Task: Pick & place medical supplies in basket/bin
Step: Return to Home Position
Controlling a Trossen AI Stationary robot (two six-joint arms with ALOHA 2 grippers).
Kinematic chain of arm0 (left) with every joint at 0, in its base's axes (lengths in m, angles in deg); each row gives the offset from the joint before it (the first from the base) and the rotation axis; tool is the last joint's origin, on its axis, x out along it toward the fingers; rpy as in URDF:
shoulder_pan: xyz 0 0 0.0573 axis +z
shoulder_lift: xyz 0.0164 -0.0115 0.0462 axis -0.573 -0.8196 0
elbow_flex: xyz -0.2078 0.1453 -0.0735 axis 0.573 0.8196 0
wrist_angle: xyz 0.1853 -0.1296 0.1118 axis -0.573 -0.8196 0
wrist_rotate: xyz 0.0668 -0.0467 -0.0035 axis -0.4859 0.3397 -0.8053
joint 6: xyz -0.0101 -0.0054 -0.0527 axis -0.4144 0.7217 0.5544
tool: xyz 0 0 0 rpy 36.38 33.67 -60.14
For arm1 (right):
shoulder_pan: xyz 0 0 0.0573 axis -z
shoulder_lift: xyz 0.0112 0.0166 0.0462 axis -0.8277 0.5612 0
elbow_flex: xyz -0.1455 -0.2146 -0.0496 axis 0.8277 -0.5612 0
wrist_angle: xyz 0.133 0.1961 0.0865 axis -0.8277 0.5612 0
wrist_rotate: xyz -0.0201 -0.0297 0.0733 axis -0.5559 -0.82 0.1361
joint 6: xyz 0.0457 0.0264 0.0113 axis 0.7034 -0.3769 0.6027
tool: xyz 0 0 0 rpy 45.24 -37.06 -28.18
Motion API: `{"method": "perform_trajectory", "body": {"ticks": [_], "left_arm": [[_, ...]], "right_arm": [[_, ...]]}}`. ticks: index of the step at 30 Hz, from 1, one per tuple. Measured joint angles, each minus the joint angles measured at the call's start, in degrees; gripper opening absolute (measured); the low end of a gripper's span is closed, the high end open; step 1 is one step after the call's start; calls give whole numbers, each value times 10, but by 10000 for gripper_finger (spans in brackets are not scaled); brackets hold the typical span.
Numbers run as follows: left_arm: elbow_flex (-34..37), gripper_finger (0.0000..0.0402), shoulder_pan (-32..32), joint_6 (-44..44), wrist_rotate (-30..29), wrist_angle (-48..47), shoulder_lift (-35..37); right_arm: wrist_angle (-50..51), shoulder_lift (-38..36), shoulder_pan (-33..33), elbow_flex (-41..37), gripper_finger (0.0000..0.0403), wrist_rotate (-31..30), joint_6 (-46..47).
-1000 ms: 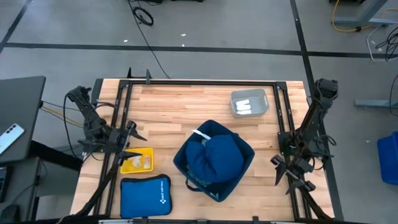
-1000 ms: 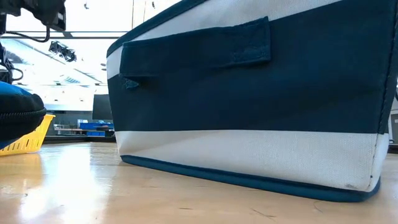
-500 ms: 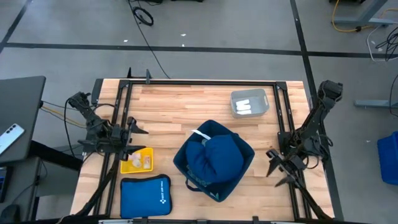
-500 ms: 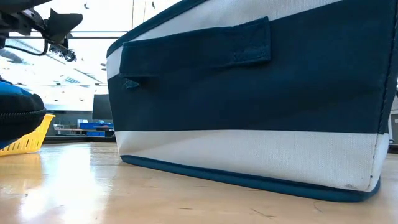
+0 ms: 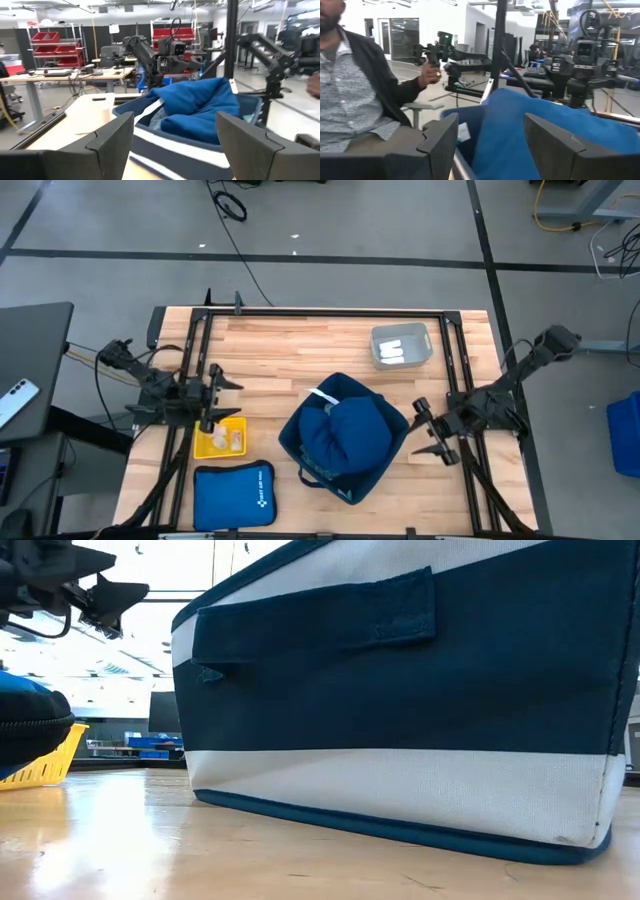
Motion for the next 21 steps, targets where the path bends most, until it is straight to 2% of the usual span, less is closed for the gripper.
{"method": "perform_trajectory", "body": {"ticks": [5, 9, 12, 15, 21], "left_arm": [[0, 286, 47, 3, 30, -24, 0], [0, 286, 74, 10, 54, -36, 0], [-1, 286, 83, 11, 68, -42, 0], [-22, 286, 84, 18, 70, -90, 0], [-61, 286, 84, 11, 68, -122, 0]], "right_arm": [[14, 0, 87, 0, 233, 44, 10], [26, 0, 128, 0, 233, 76, 13], [27, -17, 138, 0, 233, 103, 10], [43, -47, 138, 0, 233, 104, 8], [147, -147, 137, 0, 233, 101, 15]]}}
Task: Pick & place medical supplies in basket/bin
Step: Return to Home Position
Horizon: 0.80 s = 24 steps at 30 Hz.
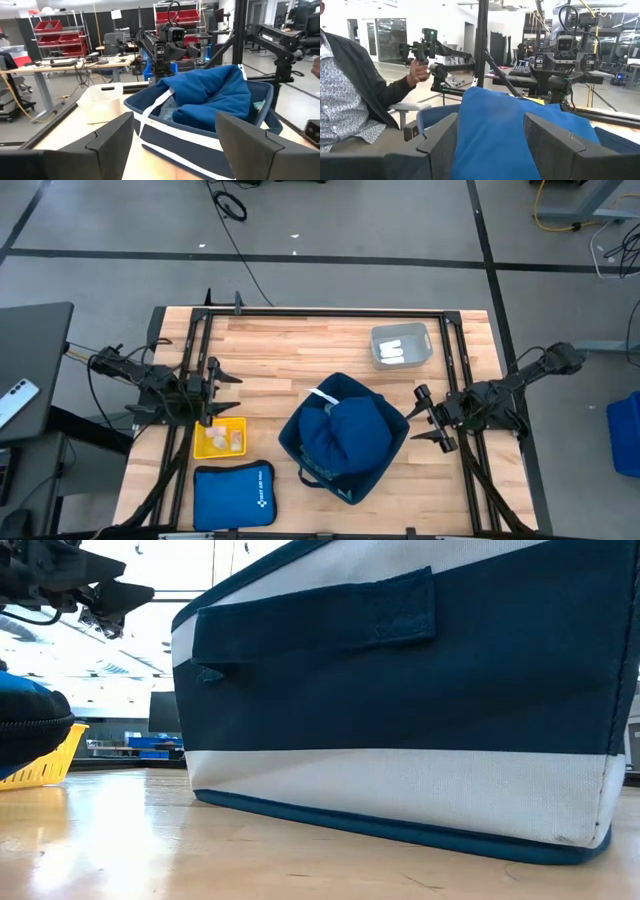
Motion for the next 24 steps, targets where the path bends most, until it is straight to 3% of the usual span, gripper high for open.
{"method": "perform_trajectory", "body": {"ticks": [12, 18, 24], "left_arm": [[-8, 286, 0, 6, -23, -30, 12], [-8, 286, 0, 9, -23, -31, 12], [-8, 286, 0, 11, -27, -28, 12]], "right_arm": [[291, -218, 0, 60, 233, 18, -9], [285, -228, 0, 48, 233, 31, -12], [234, -224, 0, 0, 233, -1, 13]]}}
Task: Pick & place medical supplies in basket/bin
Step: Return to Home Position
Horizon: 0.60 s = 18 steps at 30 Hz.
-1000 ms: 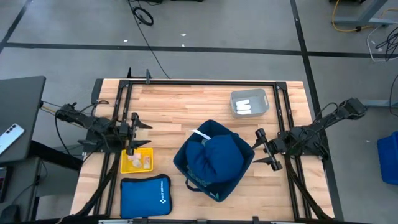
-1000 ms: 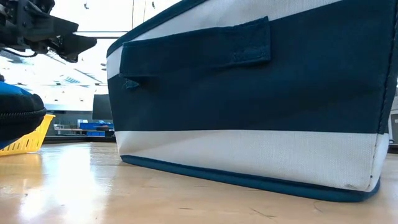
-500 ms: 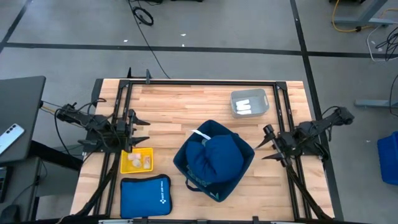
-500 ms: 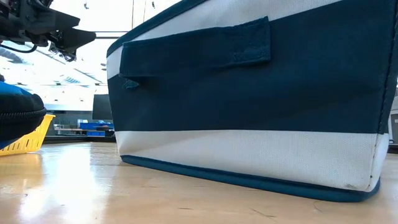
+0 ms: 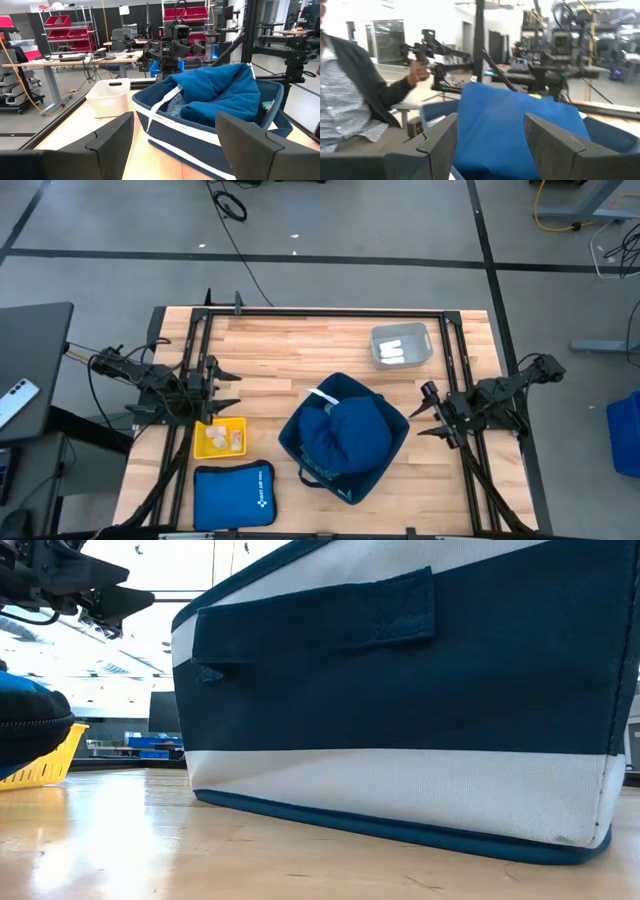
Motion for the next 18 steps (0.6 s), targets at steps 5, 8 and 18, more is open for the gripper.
{"method": "perform_trajectory", "body": {"ticks": [5, 8, 18], "left_arm": [[0, 286, 0, 5, -11, -2, 0], [0, 286, 0, 6, -11, -2, 0], [0, 286, 0, 6, -11, -2, 0]], "right_arm": [[-9, -2, 0, 0, 233, -21, -19], [19, -2, 10, 0, 233, -70, -11], [42, 2, 128, 0, 233, -23, 0]]}}
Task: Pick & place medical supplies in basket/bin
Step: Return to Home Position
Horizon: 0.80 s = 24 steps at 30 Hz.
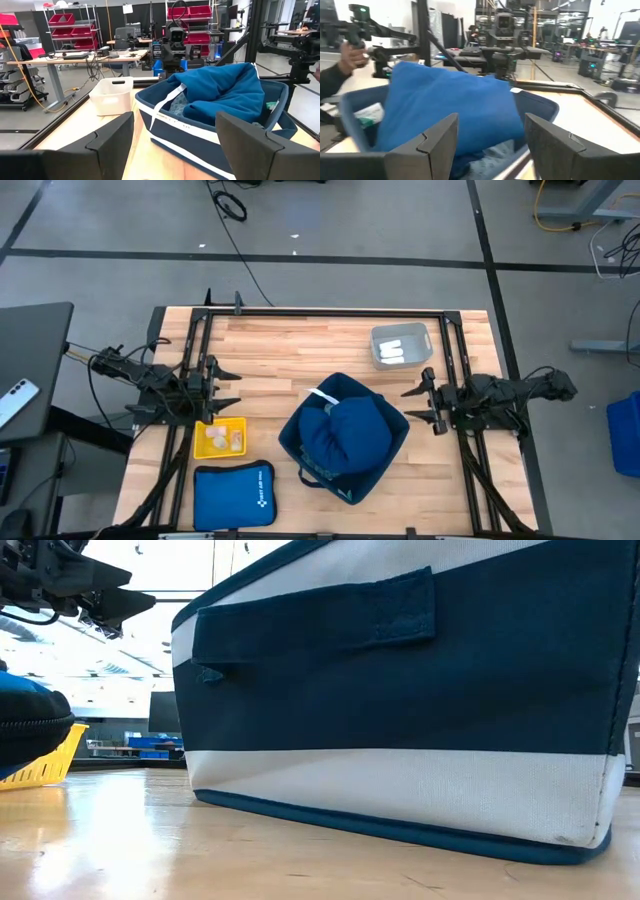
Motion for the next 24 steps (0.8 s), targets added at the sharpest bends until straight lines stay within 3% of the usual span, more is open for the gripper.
{"method": "perform_trajectory", "body": {"ticks": [12, 20, 24], "left_arm": [[0, 286, 0, -6, 0, 0, 0], [0, 286, 0, 1, -4, 2, 0], [10, 286, 0, 21, -82, 51, 0]], "right_arm": [[4, 1, 166, 0, 233, 80, -15], [1, 2, 181, 0, 233, 92, -2], [1, 2, 181, 0, 233, 94, 9]]}}
